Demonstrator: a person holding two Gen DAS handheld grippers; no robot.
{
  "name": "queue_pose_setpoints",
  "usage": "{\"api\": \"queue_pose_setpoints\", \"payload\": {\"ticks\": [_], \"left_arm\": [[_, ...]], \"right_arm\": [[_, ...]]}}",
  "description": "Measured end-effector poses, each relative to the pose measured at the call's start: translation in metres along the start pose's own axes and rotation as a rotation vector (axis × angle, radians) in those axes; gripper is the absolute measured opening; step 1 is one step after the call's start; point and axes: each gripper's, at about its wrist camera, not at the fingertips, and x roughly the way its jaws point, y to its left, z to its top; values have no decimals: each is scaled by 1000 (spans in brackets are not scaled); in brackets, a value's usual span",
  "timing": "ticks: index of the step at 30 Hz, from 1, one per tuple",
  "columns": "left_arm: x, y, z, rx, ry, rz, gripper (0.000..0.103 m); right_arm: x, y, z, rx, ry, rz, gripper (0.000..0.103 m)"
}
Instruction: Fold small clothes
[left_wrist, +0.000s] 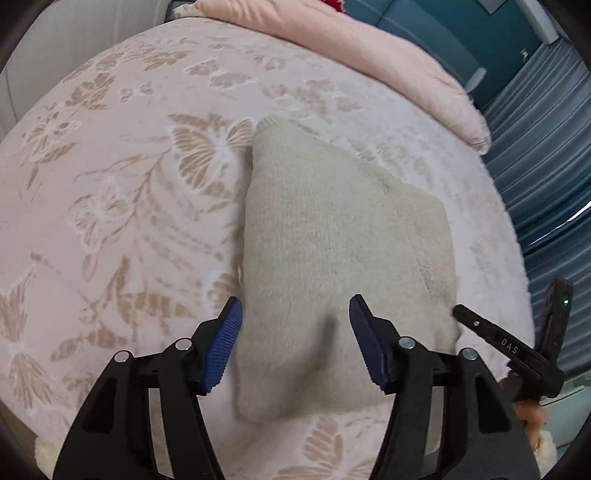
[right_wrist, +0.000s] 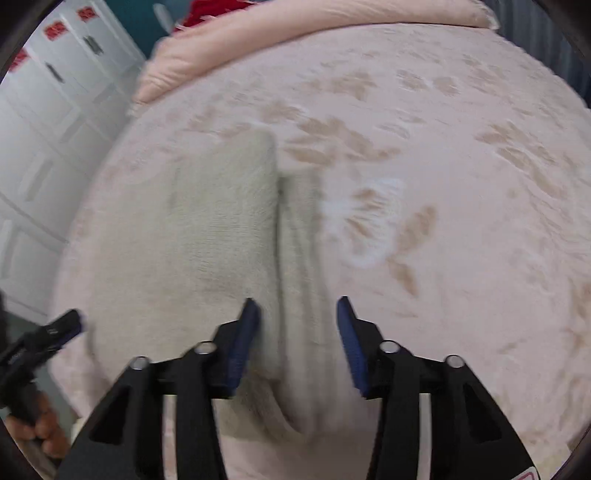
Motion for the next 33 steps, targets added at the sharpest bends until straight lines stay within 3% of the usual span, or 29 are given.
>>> {"api": "queue_pose_setpoints", "payload": {"ticks": [3, 5, 7, 10, 12, 14, 15, 16, 18, 19, 21, 23, 24, 25, 27, 28, 30, 31, 33], "left_arm": [[-26, -5, -13, 48, -83, 52, 59], [-42, -19, -18, 101, -132, 80, 59], [-47, -34, -24, 133, -140, 82, 61], [-21, -48, -34, 195, -66, 158, 62], [11, -39, -41, 190, 35, 210, 63], [19, -26, -46, 134, 80, 187, 63], [12, -19, -47, 101, 56, 152, 64], [4, -13, -46, 68, 30, 116, 67], [-7, -2, -43, 4, -18, 56, 84], [-8, 3, -42, -28, -29, 35, 94], [0, 13, -41, -87, -5, -4, 94], [16, 20, -41, -123, 48, -22, 91], [23, 23, -43, -122, 70, -25, 87], [27, 24, -43, -113, 85, -40, 79], [26, 23, -41, -114, 78, -54, 72], [23, 21, -40, -104, 81, -69, 63], [20, 14, -36, -52, 87, -38, 60], [19, 11, -35, -19, 86, -21, 60], [22, 6, -38, 24, 99, -16, 63]], "right_arm": [[-47, 13, -11, -41, -100, 107, 19], [-59, 38, -16, -154, -123, 95, 16], [-48, 54, -23, -230, -91, 77, 16], [19, 48, -39, -251, 122, -32, 15], [13, 45, -46, -205, 110, -13, 11], [-17, 47, -39, -194, 28, 38, 15], [-28, 46, -35, -191, -10, 49, 21], [-33, 44, -29, -187, -35, 41, 48], [-25, 32, -16, -165, -40, 30, 81], [-11, 26, -10, -145, -1, 27, 80], [26, 15, -5, -76, 107, 37, 80], [57, 6, -7, 23, 187, 135, 78], [61, 5, -8, 65, 183, 190, 68], [59, 7, -8, 86, 185, 226, 45], [34, 18, -9, 56, 129, 236, 34], [15, 23, -11, 35, 85, 256, 31], [-13, 22, -22, 46, 38, 309, 29], [-14, 18, -28, 53, 35, 294, 29], [12, 10, -38, 17, 101, 167, 34]]}}
